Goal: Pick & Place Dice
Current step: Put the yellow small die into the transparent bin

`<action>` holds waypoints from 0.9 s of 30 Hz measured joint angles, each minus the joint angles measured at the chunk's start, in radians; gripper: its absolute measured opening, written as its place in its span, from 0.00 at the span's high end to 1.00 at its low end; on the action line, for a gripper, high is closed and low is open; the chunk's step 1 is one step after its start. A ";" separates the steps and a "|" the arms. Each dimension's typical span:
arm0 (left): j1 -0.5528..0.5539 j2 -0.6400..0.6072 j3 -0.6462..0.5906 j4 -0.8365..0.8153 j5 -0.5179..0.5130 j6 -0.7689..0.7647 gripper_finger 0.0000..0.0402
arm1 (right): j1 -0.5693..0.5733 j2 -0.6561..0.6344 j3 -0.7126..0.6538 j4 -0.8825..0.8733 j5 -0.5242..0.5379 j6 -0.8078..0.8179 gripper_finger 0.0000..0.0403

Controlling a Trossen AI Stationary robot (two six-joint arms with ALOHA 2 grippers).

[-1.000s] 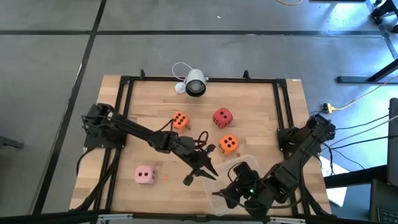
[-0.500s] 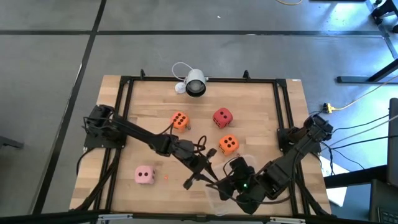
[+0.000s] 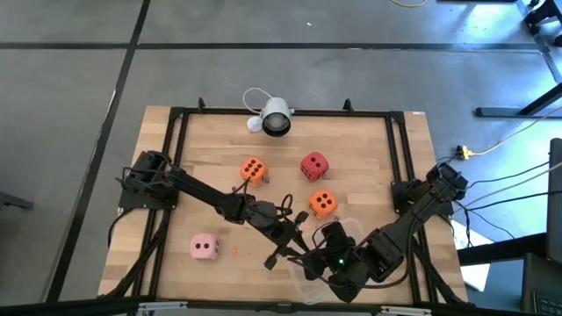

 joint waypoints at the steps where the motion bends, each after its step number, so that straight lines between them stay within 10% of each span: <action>1: 0.002 0.000 0.000 -0.001 -0.005 0.008 0.84 | 0.000 0.000 0.000 0.000 0.000 0.000 0.31; 27: 0.014 -0.011 0.001 0.031 -0.059 0.054 0.84 | 0.025 0.001 0.000 0.013 -0.015 0.026 0.31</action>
